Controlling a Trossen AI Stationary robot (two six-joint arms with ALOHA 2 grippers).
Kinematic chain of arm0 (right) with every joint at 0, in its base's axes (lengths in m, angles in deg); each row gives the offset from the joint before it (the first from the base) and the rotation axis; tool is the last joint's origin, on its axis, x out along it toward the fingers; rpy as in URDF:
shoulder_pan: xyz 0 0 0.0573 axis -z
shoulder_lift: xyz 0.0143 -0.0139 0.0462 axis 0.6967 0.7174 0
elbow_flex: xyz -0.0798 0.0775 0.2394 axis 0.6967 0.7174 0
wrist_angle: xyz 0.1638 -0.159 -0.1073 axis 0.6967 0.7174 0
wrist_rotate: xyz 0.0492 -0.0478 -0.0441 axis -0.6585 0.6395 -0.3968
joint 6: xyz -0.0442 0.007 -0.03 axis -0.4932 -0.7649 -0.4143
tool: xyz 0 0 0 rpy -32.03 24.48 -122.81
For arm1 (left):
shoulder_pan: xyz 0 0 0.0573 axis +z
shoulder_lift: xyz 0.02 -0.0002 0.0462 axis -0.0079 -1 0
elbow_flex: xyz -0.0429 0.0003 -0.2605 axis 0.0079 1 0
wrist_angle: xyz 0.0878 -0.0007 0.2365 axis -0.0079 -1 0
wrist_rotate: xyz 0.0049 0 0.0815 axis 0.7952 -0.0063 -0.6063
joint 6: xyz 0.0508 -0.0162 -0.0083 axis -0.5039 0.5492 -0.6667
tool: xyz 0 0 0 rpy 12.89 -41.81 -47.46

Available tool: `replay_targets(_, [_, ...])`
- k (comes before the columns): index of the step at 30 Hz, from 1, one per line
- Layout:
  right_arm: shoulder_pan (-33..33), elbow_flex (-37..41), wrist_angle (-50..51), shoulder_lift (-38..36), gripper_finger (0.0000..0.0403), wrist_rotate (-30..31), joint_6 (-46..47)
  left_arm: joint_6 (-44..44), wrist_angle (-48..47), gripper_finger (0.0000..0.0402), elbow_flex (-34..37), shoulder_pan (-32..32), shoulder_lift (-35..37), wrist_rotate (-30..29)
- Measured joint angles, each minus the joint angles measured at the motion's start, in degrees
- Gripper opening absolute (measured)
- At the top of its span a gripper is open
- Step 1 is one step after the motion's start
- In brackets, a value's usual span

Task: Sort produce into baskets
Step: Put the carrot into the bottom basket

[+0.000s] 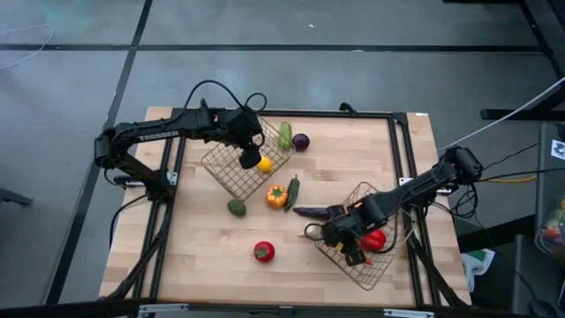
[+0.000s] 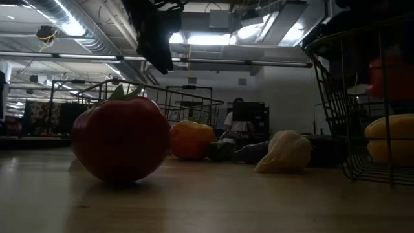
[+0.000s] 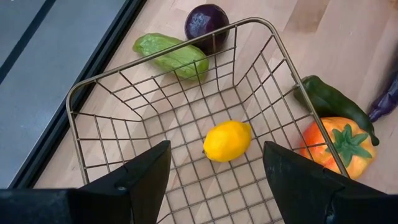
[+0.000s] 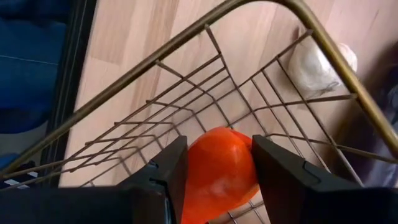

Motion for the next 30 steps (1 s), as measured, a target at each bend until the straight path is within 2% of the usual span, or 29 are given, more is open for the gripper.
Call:
replay_targets(7, [0.00, 0.00, -1.25, 0.00, 0.0163, 0.00, 0.24, 0.00, 0.00, 0.0250, 0.00, 0.00, 0.00, 0.00])
replay_targets(20, [0.00, 0.00, -1.13, 0.00, 0.0259, 0.00, 0.28, -0.46, -0.02, 0.0250, 0.00, -0.02, 0.00, 0.00])
replay_targets(30, [2.39, 0.00, 4.16, -0.52, 0.0268, -1.57, 0.22, -1.90, -0.70, 0.0250, -0.82, -1.41, 0.41, 0.00])
